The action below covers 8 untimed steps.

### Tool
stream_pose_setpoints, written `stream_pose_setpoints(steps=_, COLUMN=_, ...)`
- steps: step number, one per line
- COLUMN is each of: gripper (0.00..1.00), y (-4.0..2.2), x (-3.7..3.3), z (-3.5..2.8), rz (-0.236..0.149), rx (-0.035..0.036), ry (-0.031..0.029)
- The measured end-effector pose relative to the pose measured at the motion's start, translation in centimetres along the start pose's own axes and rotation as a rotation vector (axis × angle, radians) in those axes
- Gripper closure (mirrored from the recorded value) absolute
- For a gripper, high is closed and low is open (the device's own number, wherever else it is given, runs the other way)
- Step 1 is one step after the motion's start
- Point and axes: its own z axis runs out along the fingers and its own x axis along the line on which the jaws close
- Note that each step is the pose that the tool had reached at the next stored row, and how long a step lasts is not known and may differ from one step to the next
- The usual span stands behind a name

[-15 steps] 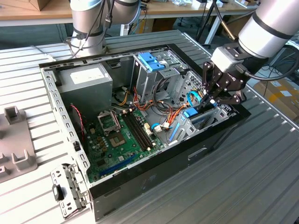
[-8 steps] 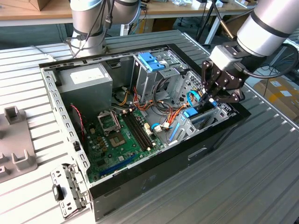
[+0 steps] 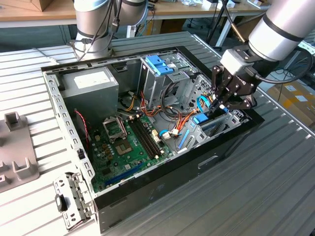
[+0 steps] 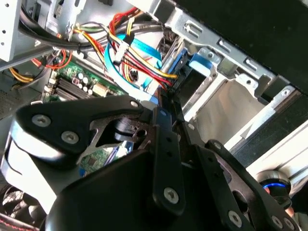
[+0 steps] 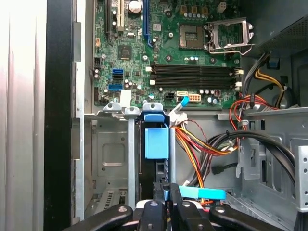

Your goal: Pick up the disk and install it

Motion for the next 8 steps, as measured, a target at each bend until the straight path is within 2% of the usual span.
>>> stream_pose_setpoints(steps=8, gripper=0.84, y=-0.01, x=0.03, z=0.11, rz=0.0, rx=-0.0004, ry=-0.0004)
